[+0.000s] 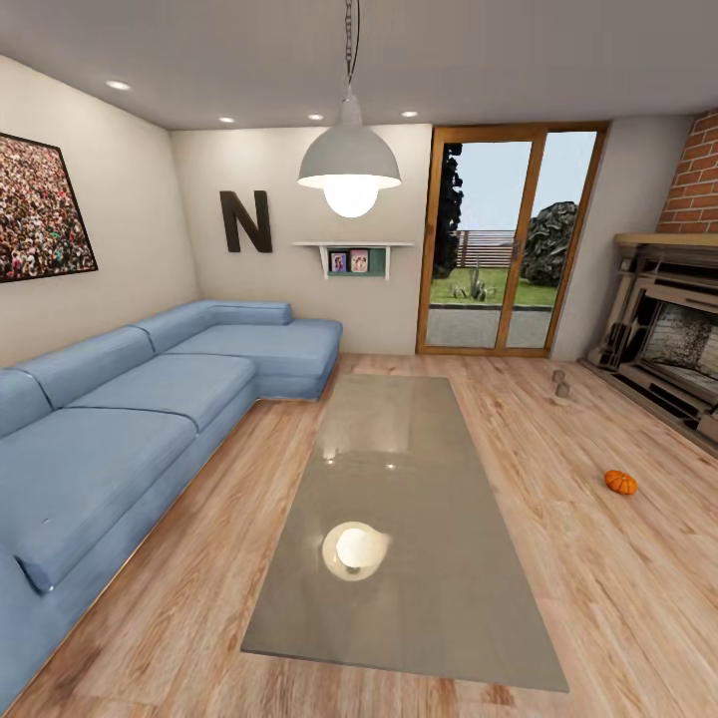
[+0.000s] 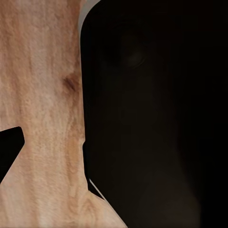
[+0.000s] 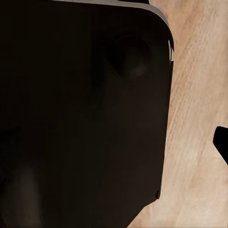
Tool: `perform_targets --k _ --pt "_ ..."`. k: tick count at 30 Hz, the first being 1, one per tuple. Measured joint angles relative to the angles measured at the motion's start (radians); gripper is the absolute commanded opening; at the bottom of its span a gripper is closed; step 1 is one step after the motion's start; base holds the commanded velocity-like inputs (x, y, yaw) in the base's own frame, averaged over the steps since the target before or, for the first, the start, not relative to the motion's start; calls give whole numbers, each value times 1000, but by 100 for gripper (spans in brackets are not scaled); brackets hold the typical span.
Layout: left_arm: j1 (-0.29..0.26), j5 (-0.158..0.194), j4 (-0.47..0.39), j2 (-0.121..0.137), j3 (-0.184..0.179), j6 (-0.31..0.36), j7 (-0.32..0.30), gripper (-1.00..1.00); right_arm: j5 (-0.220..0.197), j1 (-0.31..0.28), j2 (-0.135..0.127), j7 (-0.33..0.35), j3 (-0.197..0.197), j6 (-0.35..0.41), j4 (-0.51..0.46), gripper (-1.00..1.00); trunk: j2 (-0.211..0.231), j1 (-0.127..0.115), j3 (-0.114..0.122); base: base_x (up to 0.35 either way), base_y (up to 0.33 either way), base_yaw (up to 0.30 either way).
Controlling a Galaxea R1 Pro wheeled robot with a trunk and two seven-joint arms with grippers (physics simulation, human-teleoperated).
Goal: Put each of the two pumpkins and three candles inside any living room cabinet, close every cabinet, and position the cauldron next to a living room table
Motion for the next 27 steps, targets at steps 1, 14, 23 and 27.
perform_targets --k 1,14,23,27 --pt "0 0 0 0 0 0 0 100 0 0 0 0 0 0 0 100 0 0 0 0 0 0" --pt "0 0 0 0 0 0 0 100 3 0 4 2 1 -62 6 100 0 0 0 0 0 0" --pt "0 0 -1 0 0 0 0 100 4 0 21 3 2 -88 3 100 0 0 0 0 0 0" --pt "0 6 0 -1 4 4 -7 100 3 0 25 3 2 -106 3 100 0 0 0 0 0 0"
